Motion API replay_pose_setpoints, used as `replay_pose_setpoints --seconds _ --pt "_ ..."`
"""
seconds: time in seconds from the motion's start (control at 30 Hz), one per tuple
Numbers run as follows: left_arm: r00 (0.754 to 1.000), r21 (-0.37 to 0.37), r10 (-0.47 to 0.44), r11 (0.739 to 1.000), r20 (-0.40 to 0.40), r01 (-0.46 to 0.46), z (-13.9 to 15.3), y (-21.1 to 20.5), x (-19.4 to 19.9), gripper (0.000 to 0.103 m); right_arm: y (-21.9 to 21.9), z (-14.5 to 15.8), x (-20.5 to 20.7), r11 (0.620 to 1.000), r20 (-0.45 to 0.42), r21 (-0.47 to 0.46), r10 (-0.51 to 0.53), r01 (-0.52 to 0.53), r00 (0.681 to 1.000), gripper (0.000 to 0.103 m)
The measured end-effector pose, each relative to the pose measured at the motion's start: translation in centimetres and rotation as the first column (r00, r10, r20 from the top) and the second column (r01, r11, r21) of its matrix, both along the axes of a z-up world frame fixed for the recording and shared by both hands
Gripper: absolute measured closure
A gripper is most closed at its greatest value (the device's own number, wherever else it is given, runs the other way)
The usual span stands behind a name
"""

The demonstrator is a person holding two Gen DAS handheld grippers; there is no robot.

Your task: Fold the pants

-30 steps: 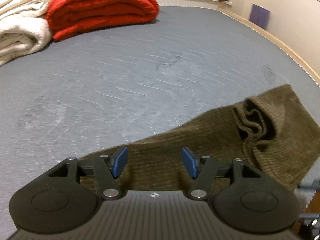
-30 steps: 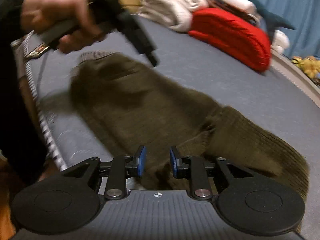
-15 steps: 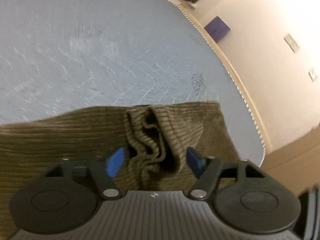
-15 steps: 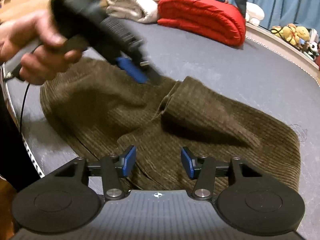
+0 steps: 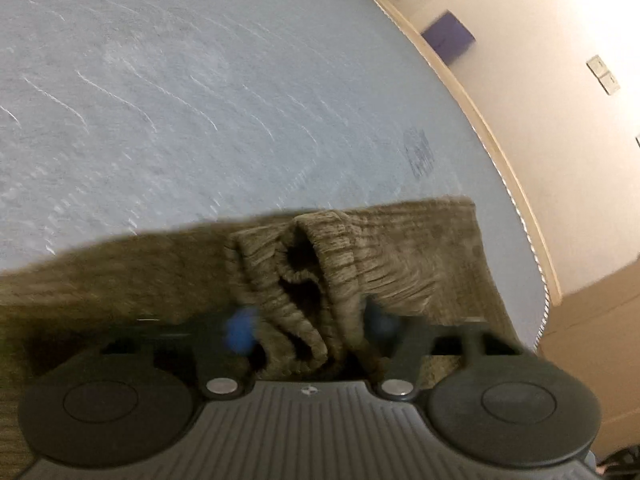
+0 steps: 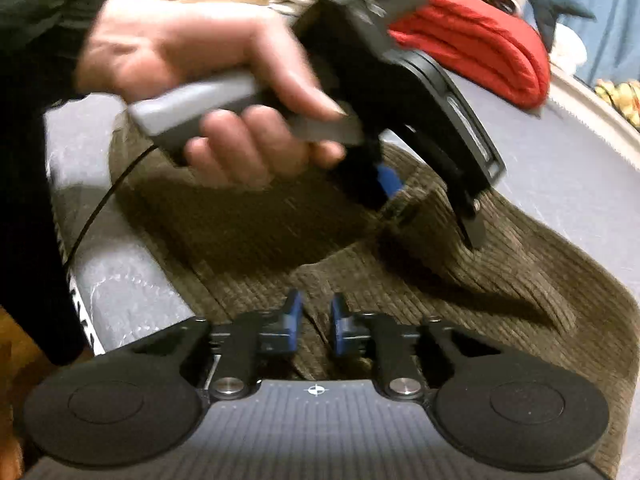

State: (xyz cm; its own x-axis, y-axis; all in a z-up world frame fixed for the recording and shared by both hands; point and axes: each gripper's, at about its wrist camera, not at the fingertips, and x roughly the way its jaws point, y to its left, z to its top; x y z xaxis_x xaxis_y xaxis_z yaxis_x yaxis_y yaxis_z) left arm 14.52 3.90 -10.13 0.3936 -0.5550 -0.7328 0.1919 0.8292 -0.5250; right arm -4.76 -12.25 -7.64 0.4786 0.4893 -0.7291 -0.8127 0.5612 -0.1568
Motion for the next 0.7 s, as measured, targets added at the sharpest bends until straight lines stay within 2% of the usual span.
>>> replay_pose_setpoints --seconds 0.07,0.13,0.2,0.27,0.3,0.33,0.37,0.4,0.47,0.53,0.57,0.63,0.7 --pt "0.999 0.005 0.0 1.0 0.05 0.0 1.5 0.8 -0.3 0.084 -0.2 0.4 -0.3 1.0 0.021 0.012 -0.01 0.01 1.0 0.096" --pt "0.993 0.091 -0.005 0.996 0.121 -0.006 3.7 1.1 -1.0 0.085 -0.5 1.5 -1.0 0.998 0.061 0.055 -0.014 0.011 0.998 0.097" --pt "0.983 0.119 0.01 0.992 0.181 -0.032 5.5 2.3 -1.9 0.085 -0.8 3.4 -2.8 0.99 0.117 0.122 0.05 -0.064 0.992 0.097" --pt "0.982 0.138 0.026 0.989 0.186 -0.052 5.7 4.1 -2.2 0.084 -0.8 4.6 -4.8 0.976 0.165 0.142 0.143 -0.167 0.976 0.097" --pt "0.985 0.158 0.037 0.985 0.168 -0.064 5.0 4.8 -2.1 0.08 -0.8 4.6 -5.6 0.97 0.19 0.125 0.183 -0.209 0.964 0.103" --pt "0.99 0.19 0.039 0.98 0.133 -0.064 4.0 5.0 -1.9 0.073 -0.7 4.4 -5.8 0.963 0.157 0.109 0.229 -0.248 0.961 0.103" --pt "0.995 0.241 0.039 0.969 0.093 -0.06 2.9 5.1 -1.8 0.055 -0.5 3.8 -6.0 0.956 0.111 0.086 0.27 -0.28 0.956 0.103" --pt "0.995 0.274 0.04 0.96 0.086 -0.062 2.1 5.2 -2.0 0.04 -0.4 3.1 -6.2 0.954 0.107 0.051 0.288 -0.294 0.952 0.103" --pt "0.991 0.307 0.052 0.948 0.12 -0.087 2.8 5.0 -2.3 0.035 -0.3 2.3 -6.2 0.96 0.11 -0.002 0.277 -0.278 0.955 0.103" --pt "0.979 0.343 0.055 0.932 0.198 -0.121 4.7 4.6 -3.0 0.035 -0.8 2.9 -5.1 0.976 0.071 0.046 0.208 -0.211 0.976 0.101" --pt "0.97 0.357 0.05 0.924 0.236 -0.135 5.7 4.3 -3.5 0.035 -1.5 3.6 -4.3 0.982 0.042 0.097 0.159 -0.163 0.986 0.099" --pt "0.961 0.356 0.038 0.924 0.274 -0.137 6.9 4.4 -4.5 0.035 -3.0 4.6 -2.7 0.983 -0.005 0.178 0.037 -0.036 0.999 0.085" --pt "0.969 0.314 0.039 0.942 0.244 -0.116 7.0 4.5 -5.1 0.035 -5.4 5.3 -0.7 0.958 -0.05 0.239 -0.151 0.159 0.987 0.047"
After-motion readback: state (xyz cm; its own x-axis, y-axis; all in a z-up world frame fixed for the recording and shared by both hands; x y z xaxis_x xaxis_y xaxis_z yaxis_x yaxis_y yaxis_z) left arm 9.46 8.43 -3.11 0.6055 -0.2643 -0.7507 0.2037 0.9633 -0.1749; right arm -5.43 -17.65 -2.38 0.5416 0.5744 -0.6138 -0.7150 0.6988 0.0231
